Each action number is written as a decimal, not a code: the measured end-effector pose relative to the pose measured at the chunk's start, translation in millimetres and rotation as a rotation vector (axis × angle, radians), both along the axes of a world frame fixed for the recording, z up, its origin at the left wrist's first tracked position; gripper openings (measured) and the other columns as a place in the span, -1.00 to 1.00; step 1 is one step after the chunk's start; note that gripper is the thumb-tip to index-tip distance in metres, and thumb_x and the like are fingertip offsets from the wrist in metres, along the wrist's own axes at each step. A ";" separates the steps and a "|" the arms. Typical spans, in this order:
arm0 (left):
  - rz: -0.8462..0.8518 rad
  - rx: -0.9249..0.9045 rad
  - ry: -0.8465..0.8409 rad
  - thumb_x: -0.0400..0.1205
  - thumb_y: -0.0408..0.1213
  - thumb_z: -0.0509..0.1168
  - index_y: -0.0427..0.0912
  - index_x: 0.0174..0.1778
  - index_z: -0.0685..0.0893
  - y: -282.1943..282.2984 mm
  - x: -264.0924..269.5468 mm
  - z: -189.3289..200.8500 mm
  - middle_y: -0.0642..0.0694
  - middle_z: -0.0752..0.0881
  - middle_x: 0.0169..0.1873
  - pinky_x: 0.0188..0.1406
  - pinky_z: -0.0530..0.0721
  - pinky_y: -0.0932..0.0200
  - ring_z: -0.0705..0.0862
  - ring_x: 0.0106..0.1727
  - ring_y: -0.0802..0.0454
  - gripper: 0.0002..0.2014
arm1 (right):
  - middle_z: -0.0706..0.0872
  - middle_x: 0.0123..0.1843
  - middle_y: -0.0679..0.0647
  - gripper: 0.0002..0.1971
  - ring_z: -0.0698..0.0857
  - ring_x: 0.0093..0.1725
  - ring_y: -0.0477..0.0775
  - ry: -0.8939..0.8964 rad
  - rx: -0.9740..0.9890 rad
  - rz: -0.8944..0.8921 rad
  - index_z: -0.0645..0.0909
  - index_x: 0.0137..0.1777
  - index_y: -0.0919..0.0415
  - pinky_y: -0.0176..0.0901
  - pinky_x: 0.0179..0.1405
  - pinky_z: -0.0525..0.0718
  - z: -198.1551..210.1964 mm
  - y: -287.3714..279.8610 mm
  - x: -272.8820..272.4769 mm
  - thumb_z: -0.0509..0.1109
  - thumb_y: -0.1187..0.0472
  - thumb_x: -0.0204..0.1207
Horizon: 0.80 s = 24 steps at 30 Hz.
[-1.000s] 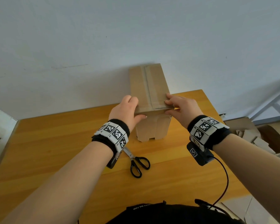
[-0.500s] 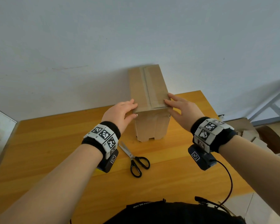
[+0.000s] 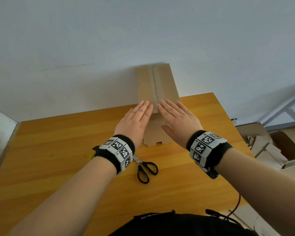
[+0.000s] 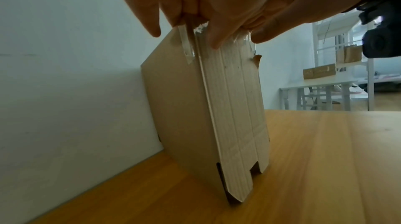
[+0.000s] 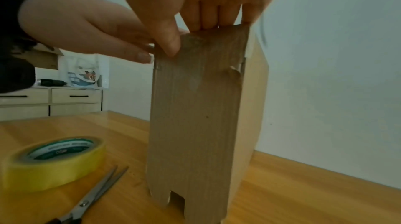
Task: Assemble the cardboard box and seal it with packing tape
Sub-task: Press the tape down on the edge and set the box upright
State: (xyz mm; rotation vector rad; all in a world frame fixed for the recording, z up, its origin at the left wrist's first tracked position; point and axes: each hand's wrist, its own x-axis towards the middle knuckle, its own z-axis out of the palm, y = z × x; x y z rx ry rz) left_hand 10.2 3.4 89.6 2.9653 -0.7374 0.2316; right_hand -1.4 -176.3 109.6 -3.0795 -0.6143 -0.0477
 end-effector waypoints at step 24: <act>0.118 -0.299 0.144 0.66 -0.15 0.19 -0.04 0.49 0.39 7.9 12.1 27.6 0.02 0.32 0.54 0.46 0.30 0.18 0.36 0.52 0.07 -0.55 | 0.68 0.28 -0.01 -0.60 0.63 0.20 -0.12 0.095 1.085 -0.584 0.54 0.39 0.09 -0.34 0.17 0.56 -2.5 -24.0 8.3 0.33 0.07 0.57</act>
